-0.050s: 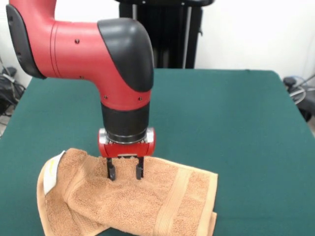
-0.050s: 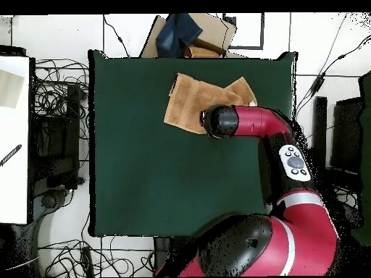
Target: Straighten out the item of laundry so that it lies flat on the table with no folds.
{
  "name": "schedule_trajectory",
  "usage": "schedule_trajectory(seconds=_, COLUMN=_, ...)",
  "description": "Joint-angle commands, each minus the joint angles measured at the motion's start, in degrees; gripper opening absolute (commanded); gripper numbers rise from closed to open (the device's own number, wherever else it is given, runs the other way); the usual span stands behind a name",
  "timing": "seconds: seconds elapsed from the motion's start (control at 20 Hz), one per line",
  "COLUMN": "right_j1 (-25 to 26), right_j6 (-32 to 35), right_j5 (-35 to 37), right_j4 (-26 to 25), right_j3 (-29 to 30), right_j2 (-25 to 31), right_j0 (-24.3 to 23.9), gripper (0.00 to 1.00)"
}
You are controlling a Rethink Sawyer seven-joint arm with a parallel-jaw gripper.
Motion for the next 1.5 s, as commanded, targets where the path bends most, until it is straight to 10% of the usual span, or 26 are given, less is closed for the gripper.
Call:
schedule_trajectory(seconds=0.05, right_j1=5.4, right_j6=-7.8, right_j5=-4.8, right_j4=-4.5, right_j3=-2.4, right_j2=5.2, right_j0=0.4, gripper=1.00)
schedule_trajectory(seconds=0.3, right_j1=6.1, right_j6=-8.1, right_j5=-5.7, right_j4=-5.5, right_j3=-3.2, right_j2=5.6, right_j0=0.3, gripper=1.00)
schedule_trajectory(seconds=0.35, right_j1=6.3, right_j6=-8.5, right_j5=-6.5, right_j4=-5.6, right_j3=-2.9, right_j2=6.2, right_j0=-0.2, gripper=0.00)
schedule_trajectory(seconds=1.1, right_j1=5.3, right_j6=-7.2, right_j5=-5.4, right_j4=-5.4, right_j3=-2.1, right_j2=6.2, right_j0=0.0, gripper=0.00)
schedule_trajectory(seconds=1.5, right_j1=-13.1, right_j6=1.6, right_j5=-0.3, right_j4=-0.2, right_j3=15.6, right_j2=2.9, right_j0=0.7, gripper=0.00)
